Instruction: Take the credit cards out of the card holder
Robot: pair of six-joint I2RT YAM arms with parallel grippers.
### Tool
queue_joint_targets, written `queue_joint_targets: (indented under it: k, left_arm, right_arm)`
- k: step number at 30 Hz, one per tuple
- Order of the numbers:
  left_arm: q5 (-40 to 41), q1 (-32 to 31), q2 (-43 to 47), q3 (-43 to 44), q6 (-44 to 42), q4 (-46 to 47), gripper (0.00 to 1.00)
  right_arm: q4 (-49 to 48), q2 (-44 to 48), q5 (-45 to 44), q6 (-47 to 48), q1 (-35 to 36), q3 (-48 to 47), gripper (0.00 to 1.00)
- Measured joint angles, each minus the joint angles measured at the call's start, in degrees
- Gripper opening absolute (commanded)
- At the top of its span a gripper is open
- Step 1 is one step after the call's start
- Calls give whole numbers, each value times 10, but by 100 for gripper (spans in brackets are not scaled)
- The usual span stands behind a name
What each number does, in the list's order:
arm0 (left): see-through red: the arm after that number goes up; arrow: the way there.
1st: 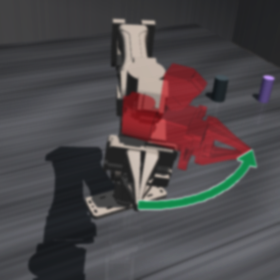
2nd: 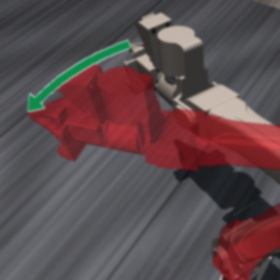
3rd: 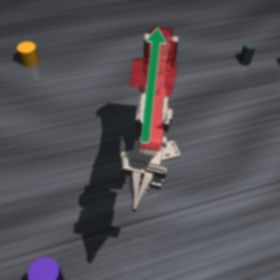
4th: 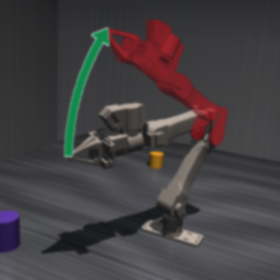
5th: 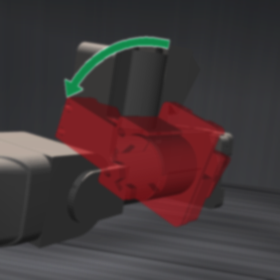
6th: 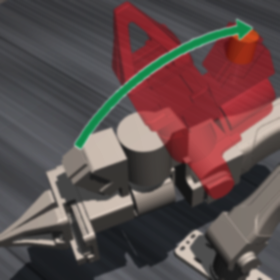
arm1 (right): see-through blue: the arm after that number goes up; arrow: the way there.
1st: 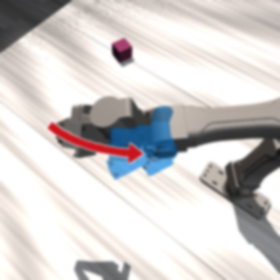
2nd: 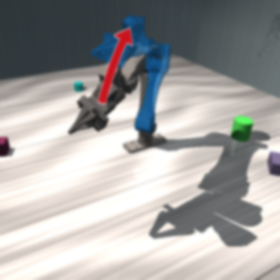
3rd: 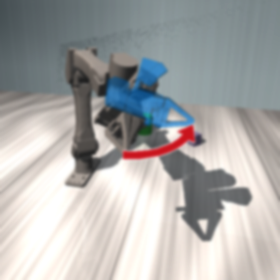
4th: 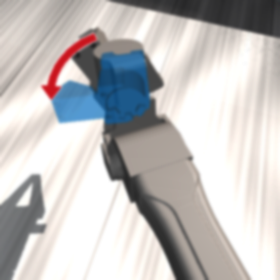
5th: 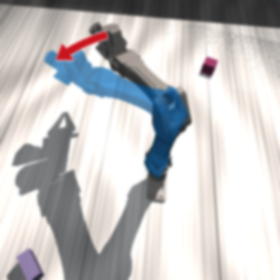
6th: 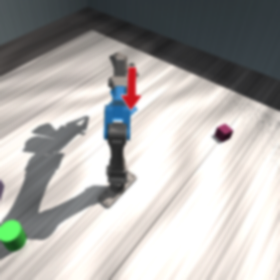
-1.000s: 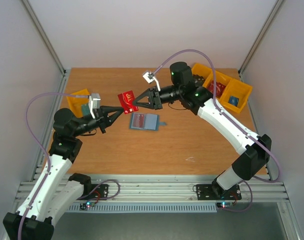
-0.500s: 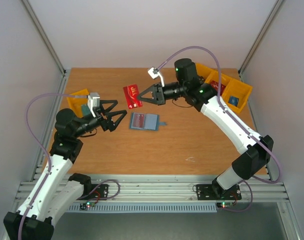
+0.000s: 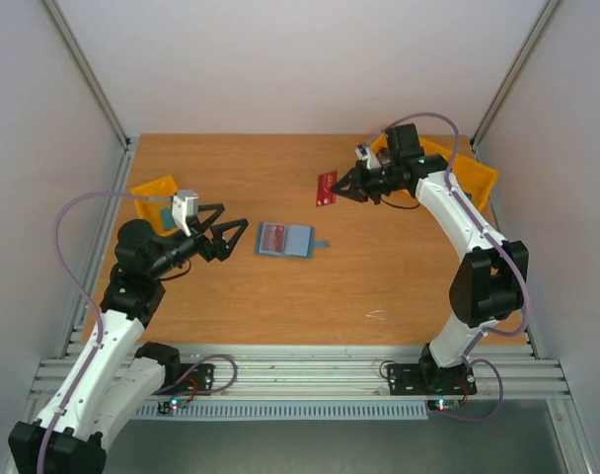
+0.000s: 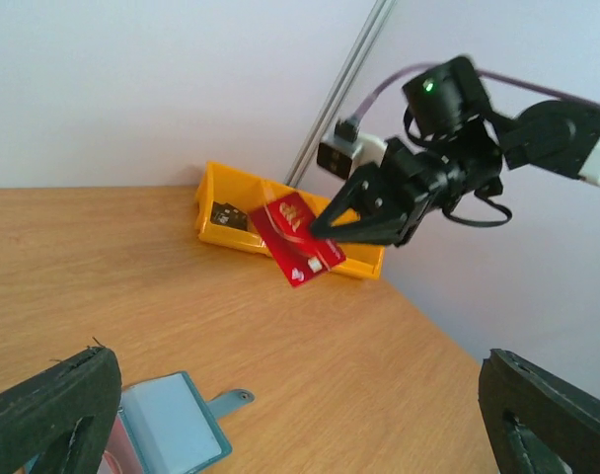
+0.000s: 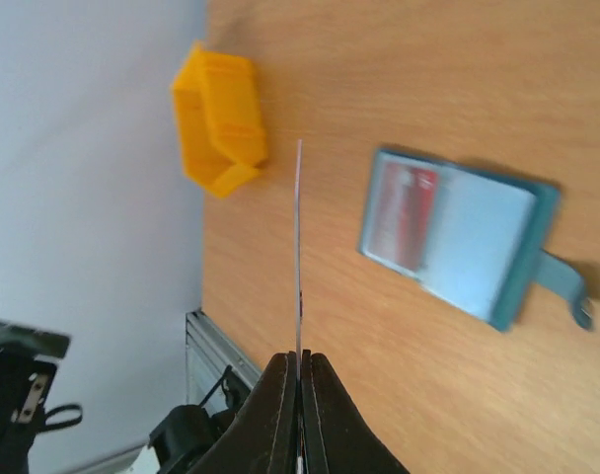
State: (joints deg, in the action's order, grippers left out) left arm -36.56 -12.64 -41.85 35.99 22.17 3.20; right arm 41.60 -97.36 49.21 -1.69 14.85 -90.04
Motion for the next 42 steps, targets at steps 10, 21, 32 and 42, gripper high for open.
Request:
queue_joint_targets:
  k: [10,21,32,42]
  left_arm:
    - [0,0,3,-2,-13,-5,99]
    - [0,0,2,-2,-21,-9,99]
    - [3,0,-5,-2,-28,-9,99]
    - [10,2,-17,-2,-38,-16,99]
  right_arm:
    - [19,-26,-25,-25,-80,101,1]
    - [13,-51,-37,-21,-167,124,1]
    - [52,-95,-73,19,-245,73,1]
    - [123,-177,-124,63,-286,-100,1]
